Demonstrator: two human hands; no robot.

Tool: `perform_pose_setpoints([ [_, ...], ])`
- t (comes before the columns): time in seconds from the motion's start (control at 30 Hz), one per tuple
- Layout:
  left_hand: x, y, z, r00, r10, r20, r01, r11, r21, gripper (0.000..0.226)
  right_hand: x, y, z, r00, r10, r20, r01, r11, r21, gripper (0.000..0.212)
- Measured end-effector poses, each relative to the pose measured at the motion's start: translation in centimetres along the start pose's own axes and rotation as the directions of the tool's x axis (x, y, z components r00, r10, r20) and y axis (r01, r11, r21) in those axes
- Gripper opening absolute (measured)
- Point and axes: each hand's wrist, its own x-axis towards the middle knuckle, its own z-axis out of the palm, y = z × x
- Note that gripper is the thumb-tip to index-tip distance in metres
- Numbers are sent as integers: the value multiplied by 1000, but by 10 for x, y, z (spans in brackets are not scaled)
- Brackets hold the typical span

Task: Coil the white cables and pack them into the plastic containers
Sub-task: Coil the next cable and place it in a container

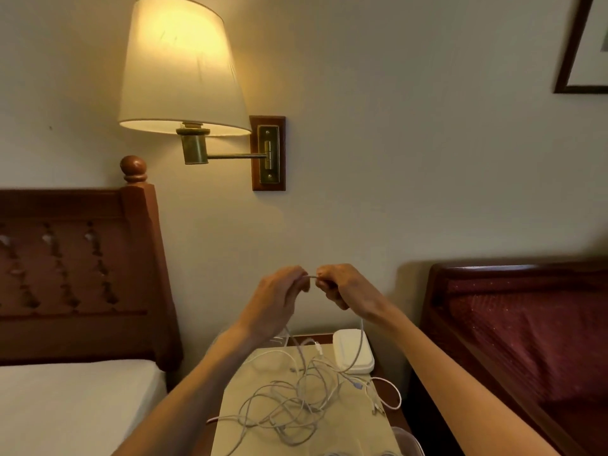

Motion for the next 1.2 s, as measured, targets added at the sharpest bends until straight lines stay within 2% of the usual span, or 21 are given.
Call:
perform_pose_setpoints([
  [0.07, 7, -5, -17, 995, 35, -97, -27, 996, 82, 18, -9, 18, -8, 999, 39, 14, -41, 991, 130, 42],
  [0.13, 15, -11, -44, 975, 17, -222, 19, 987, 157, 18, -20, 47, -13, 996, 88, 2, -86, 975, 206, 39],
  [0.23, 21, -21, -80, 955, 44, -292, 29, 971, 239, 13, -34, 83, -7, 988, 154, -11, -143, 937, 319, 33],
  [0.33, 17, -32, -96, 913, 2, -408, 108, 963, 248, 14, -36, 89, -1, 977, 209, -36, -183, 918, 351, 34],
  [0.47, 7, -48, -105, 852, -55, -520, 208, 949, 239, 15, -28, 73, 3, 980, 197, -13, -180, 920, 348, 37],
  [0.53, 3, -55, -104, 850, -144, -506, 282, 937, 208, 16, -25, 59, 2, 980, 198, -14, -178, 910, 374, 38],
  [0.57, 1, -61, -101, 868, -210, -450, 329, 922, 204, 18, -24, 52, 0, 980, 199, -12, -175, 888, 426, 37],
  [0.67, -17, -89, -92, 880, -416, -229, 462, 860, 215, 30, -23, 22, -17, 980, 197, 39, -168, 700, 694, 30],
  [0.7, -25, -95, -88, 870, -459, -181, 490, 844, 219, 32, -24, 11, -22, 979, 192, 70, -178, 636, 751, 29],
  [0.77, -38, -95, -78, 832, -541, -124, 551, 781, 295, 21, -25, -11, -26, 974, 185, 133, -218, 591, 776, 26],
  [0.8, -42, -90, -70, 827, -546, -135, 555, 753, 353, 21, -26, -22, -23, 970, 189, 154, -237, 586, 775, 23],
  [0.83, -44, -83, -59, 842, -512, -174, 538, 764, 357, 34, -25, -31, -17, 966, 199, 163, -249, 561, 789, 22],
  [0.87, -46, -66, -45, 866, -459, -201, 499, 820, 280, 44, -24, -38, -11, 965, 214, 154, -246, 523, 816, 21],
  [0.93, -50, -16, -20, 891, -399, -215, 410, 912, 6, 58, -19, -49, 3, 966, 237, 101, -204, 463, 862, 23],
  [1.0, -50, 24, -4, 879, -434, -197, 412, 900, -144, 74, -16, -55, 13, 965, 255, 54, -173, 471, 865, 24],
  [1.07, -49, 44, 4, 797, -514, -317, 499, 856, -133, 75, -16, -55, 19, 952, 303, 33, -193, 517, 834, 24],
  [1.1, -48, 53, 1, 744, -525, -414, 517, 844, -141, 75, -18, -54, 20, 942, 335, 15, -218, 578, 786, 23],
  [1.17, -52, 59, -7, 680, -405, -611, 407, 902, -145, 69, -22, -50, 17, 922, 384, -43, -264, 708, 655, 20],
  [1.2, -55, 58, -8, 676, -303, -671, 320, 942, -104, 61, -23, -48, 16, 918, 392, -59, -267, 720, 641, 19],
])
